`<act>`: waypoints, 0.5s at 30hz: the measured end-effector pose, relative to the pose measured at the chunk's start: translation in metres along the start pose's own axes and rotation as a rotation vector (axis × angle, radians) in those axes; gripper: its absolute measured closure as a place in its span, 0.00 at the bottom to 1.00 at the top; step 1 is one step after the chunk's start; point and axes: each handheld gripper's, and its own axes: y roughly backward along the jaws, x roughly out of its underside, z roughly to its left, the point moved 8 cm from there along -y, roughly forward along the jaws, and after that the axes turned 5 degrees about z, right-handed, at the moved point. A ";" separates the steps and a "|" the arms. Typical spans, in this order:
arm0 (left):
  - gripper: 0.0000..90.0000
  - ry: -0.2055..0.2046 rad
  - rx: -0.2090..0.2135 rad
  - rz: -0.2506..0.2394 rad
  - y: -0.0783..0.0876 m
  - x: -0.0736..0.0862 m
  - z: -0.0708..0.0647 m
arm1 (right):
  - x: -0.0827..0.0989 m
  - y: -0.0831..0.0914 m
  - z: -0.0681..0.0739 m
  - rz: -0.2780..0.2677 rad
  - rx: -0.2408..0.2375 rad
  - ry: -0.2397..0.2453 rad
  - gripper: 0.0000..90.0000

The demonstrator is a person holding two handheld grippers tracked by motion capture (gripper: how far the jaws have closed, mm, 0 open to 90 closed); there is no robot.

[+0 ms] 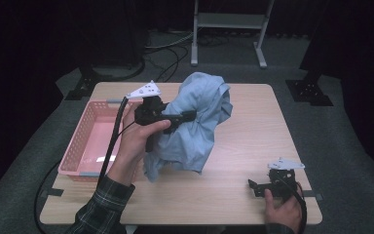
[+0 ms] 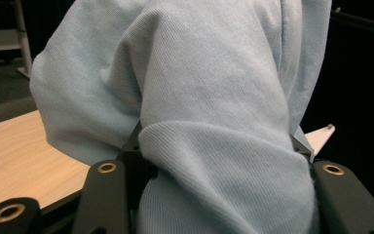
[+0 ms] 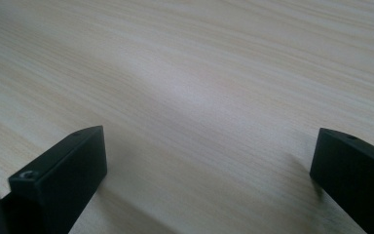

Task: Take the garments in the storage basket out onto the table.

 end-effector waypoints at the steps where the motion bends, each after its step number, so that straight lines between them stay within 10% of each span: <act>1: 0.52 0.004 0.001 0.003 -0.001 0.001 0.000 | 0.000 0.000 0.000 0.000 0.000 0.000 0.00; 15: 0.52 0.032 -0.005 0.050 -0.017 0.022 0.008 | 0.000 0.000 0.000 0.000 0.000 -0.001 0.00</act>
